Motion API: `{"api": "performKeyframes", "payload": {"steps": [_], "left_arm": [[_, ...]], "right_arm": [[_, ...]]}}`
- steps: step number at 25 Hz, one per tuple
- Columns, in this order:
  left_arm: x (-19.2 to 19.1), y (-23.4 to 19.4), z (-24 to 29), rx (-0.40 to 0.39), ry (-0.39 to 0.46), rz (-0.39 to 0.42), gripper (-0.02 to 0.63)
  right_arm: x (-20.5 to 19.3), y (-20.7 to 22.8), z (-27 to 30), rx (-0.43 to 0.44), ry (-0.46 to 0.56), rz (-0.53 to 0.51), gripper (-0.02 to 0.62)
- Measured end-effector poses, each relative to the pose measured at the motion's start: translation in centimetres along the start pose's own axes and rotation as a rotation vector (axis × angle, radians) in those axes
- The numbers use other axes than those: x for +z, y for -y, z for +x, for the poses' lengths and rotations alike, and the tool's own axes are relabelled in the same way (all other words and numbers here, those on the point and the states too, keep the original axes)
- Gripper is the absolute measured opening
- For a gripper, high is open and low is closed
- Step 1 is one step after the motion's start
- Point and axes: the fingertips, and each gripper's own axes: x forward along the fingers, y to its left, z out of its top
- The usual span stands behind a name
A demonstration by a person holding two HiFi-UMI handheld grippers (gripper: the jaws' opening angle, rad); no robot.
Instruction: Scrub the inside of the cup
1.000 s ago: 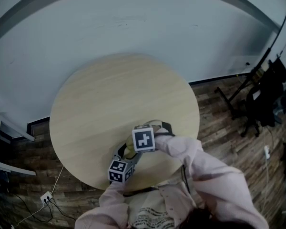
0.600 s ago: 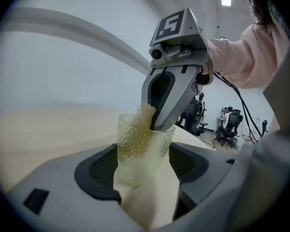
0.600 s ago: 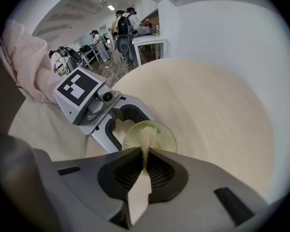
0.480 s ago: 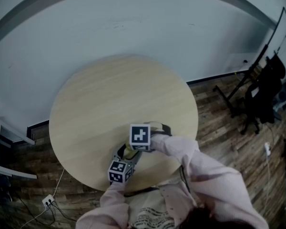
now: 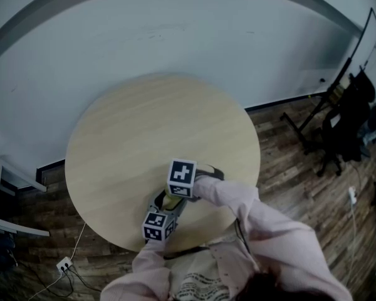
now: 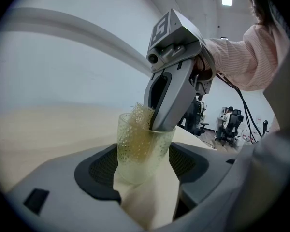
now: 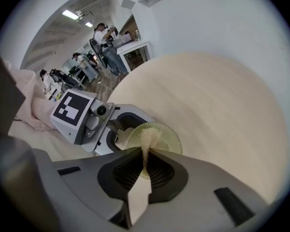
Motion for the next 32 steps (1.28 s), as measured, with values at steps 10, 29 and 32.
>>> {"api": "performKeyframes", "payload": {"steps": [10, 29, 32], "left_arm": [[0.0, -0.1, 0.0, 0.010, -0.004, -0.011, 0.342], [-0.4, -0.4, -0.1, 0.011, -0.028, -0.026, 0.342], [-0.3, -0.3, -0.2, 0.010, -0.030, -0.020, 0.341]], "right_arm": [[0.6, -0.6, 0.1, 0.098, 0.052, 0.165, 0.017], [2.3, -1.2, -0.8, 0.298, 0.219, 0.428, 0.017], [2.4, -1.2, -0.9, 0.317, 0.227, 0.461, 0.017]]}}
